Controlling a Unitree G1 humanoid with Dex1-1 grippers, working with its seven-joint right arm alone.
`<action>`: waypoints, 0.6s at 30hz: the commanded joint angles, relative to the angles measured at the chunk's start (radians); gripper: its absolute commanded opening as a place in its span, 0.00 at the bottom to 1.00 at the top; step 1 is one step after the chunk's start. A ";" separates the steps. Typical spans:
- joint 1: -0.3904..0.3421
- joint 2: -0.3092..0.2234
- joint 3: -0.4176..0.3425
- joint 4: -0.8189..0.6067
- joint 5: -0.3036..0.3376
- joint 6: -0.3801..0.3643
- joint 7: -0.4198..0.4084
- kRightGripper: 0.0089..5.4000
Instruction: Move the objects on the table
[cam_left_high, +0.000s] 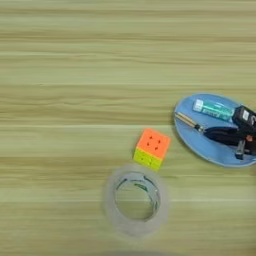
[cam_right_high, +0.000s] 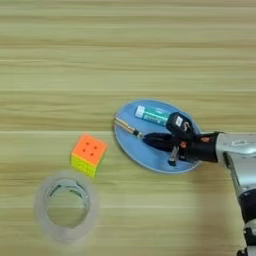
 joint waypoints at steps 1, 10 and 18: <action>-0.041 -0.035 -0.055 -0.105 0.051 0.019 -0.029 0.02; 0.001 -0.039 -0.081 -0.234 0.102 0.066 -0.011 0.02; 0.058 -0.064 -0.100 -0.343 0.132 0.112 0.030 0.02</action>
